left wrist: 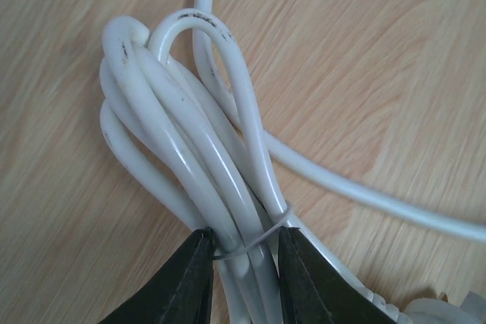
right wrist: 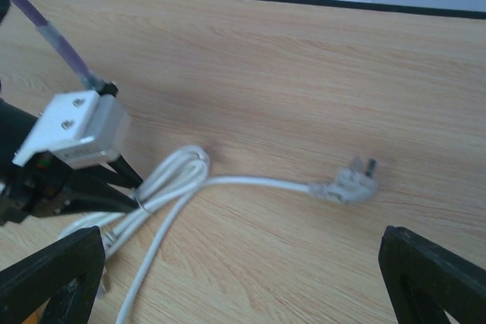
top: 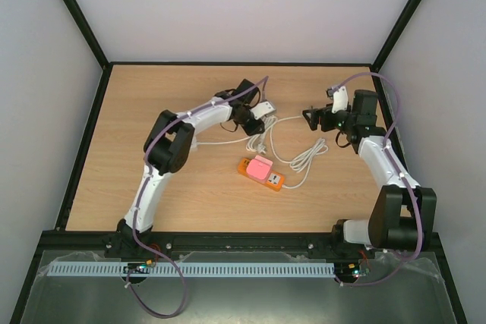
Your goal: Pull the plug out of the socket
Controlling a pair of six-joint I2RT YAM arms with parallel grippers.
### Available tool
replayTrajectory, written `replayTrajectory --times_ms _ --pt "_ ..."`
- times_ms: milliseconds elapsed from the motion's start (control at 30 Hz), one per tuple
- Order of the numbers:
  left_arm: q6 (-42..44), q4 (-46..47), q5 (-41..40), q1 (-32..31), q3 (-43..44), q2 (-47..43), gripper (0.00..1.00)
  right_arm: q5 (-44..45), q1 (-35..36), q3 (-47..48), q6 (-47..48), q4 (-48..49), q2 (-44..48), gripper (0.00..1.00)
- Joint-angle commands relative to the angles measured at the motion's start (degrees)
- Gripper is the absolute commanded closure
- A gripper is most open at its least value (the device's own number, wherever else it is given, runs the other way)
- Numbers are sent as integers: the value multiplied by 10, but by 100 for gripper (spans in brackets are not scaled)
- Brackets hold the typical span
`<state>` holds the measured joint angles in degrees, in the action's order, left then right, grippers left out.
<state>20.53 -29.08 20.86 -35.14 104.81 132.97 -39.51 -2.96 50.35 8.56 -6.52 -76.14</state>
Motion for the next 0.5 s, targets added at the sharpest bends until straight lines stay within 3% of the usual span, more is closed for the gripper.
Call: replayTrajectory --times_ms 0,267,333,467 --pt "-21 -3 40 -36 56 41 73 17 3 -4 -4 23 19 2" --pt "-39 -11 53 -77 181 109 69 22 1 -7 -6 31 33 2" --pt "-46 -14 59 -78 203 118 58 22 1 -10 -6 37 41 2" --pt "-44 -15 56 -76 207 100 26 17 1 -19 -11 55 57 2"
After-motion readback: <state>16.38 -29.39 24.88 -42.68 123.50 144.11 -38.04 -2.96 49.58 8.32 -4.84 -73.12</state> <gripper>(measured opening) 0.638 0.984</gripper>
